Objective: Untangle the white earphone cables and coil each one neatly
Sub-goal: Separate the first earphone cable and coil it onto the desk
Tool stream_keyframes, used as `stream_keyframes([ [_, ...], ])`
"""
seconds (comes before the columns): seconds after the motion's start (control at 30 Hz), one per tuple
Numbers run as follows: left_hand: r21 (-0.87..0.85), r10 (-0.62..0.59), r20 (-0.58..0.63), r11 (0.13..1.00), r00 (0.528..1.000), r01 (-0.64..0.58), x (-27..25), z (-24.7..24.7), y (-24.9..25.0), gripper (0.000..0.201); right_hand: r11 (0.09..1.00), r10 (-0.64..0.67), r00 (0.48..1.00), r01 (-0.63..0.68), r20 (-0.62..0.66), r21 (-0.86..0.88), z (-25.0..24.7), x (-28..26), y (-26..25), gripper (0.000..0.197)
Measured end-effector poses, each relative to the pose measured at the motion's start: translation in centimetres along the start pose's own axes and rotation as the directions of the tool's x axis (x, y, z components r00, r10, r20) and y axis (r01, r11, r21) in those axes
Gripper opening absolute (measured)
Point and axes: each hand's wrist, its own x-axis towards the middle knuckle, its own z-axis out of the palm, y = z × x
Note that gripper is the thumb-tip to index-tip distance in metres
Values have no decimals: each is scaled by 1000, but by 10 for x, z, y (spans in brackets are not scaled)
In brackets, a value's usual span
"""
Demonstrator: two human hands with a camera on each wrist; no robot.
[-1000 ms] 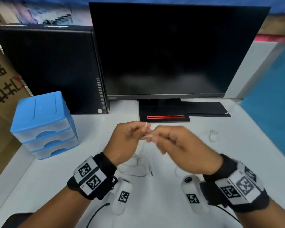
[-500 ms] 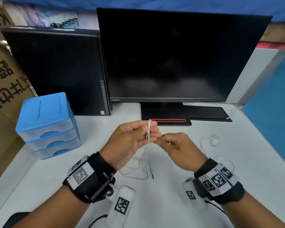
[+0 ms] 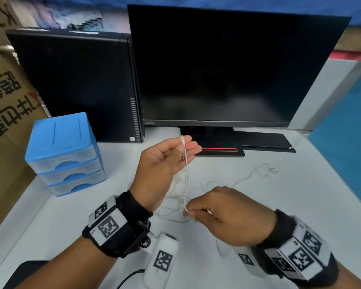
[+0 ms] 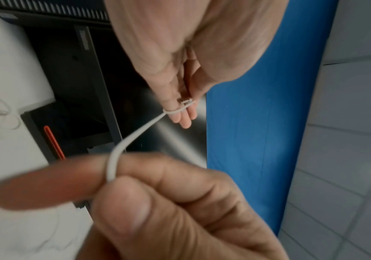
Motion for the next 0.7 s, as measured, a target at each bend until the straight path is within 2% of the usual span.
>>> stream_keyframes([
  [0.1, -68, -44, -26, 997, 999, 43, 2, -6, 4, 23, 984, 94, 995, -98, -29, -150, 8, 7, 10, 28],
  [0.2, -83, -78, -22, 994, 997, 76, 3, -5, 2, 22, 974, 171, 985, -170, -10, -149, 16, 12, 19, 26],
  [0.27, 4, -49, -50, 999, 998, 49, 4, -5, -4, 22, 987, 155, 987, -153, 39, -51, 13, 11, 17, 25],
  [0.37, 263, 53, -92, 964, 994, -27, 8, -9, -20, 21, 970, 62, 997, -70, 39, 234, -7, 5, 2, 26],
  [0.4, 329, 71, -68, 943, 995, -44, 7, -9, -24, 21, 952, 56, 998, -47, -21, 301, -16, 3, -1, 24],
  [0.47, 420, 70, 26, 904, 997, -75, 1, -6, -30, 23, 944, 72, 966, 15, -249, 331, -31, -2, 2, 21],
  [0.53, 447, 41, 136, 889, 990, -98, -6, 1, -30, 27, 965, 76, 864, 62, -498, 255, -37, -3, 16, 21],
  [0.57, 432, 13, 182, 897, 983, -92, -9, 5, -27, 29, 970, 89, 816, 59, -571, 234, -38, -3, 23, 20],
  [0.63, 351, -77, 244, 936, 967, -14, -13, 10, -20, 30, 963, 131, 755, 55, -642, 262, -32, 2, 40, 17],
  [0.7, 263, -180, 261, 959, 949, 109, -14, 10, -12, 30, 937, 175, 734, 81, -656, 340, -21, 9, 53, 14],
])
